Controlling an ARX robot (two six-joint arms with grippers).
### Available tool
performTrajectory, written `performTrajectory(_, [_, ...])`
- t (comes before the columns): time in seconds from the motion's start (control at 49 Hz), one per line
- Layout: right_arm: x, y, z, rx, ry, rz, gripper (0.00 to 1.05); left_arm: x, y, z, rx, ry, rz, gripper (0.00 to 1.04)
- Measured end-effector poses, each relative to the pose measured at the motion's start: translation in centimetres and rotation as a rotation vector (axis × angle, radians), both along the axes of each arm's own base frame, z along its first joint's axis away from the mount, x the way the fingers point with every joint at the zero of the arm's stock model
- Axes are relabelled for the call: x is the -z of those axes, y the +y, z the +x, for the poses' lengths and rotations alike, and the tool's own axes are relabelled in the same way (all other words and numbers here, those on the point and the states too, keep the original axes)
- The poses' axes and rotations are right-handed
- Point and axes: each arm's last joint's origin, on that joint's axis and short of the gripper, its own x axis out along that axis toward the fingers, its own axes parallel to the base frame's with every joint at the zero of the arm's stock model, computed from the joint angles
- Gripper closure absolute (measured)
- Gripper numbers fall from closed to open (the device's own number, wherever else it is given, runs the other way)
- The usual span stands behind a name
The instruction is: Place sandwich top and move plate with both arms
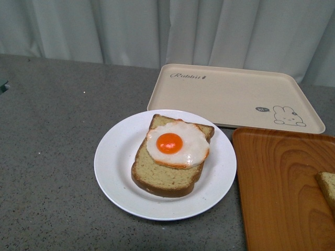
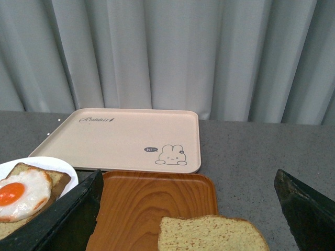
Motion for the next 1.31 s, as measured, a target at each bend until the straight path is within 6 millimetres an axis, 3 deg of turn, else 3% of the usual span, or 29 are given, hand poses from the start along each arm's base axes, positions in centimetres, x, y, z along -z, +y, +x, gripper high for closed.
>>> performTrajectory(0.061, [0.1, 0.2, 0.0, -0.027, 0.125, 0.099, 0.09, 0.0, 0.0, 0.0, 0.0, 0.0, 0.0, 0.06])
performTrajectory(0.102, [0.2, 0.6, 0.0, -0.016, 0.267, 0.258, 0.09, 0.0, 0.0, 0.0, 0.0, 0.0, 0.0, 0.06])
performTrajectory(0.204, [0.3, 1.7, 0.1, 0.03, 0.32, 0.479, 0.09, 0.0, 0.0, 0.0, 0.0, 0.0, 0.0, 0.06])
performTrajectory(0.368, [0.2, 2.5, 0.0, 0.02, 0.347, 0.544, 0.09, 0.0, 0.0, 0.0, 0.0, 0.0, 0.0, 0.06])
performTrajectory(0.756, [1.2, 1.7, 0.2, 0.153, 0.395, 0.486, 0.09, 0.0, 0.0, 0.0, 0.0, 0.0, 0.0, 0.06])
performTrajectory(0.919, [1.2, -0.1, 2.4, 0.219, 0.434, 0.593, 0.09, 0.0, 0.0, 0.0, 0.0, 0.0, 0.0, 0.06])
performTrajectory(1.103, [0.6, -2.1, 6.5, 0.345, 0.409, 0.669, 0.09, 0.0, 0.0, 0.0, 0.0, 0.0, 0.0, 0.06])
performTrajectory(1.307, [1.3, -4.0, 10.4, 0.452, 0.435, 0.702, 0.09, 0.0, 0.0, 0.0, 0.0, 0.0, 0.0, 0.06])
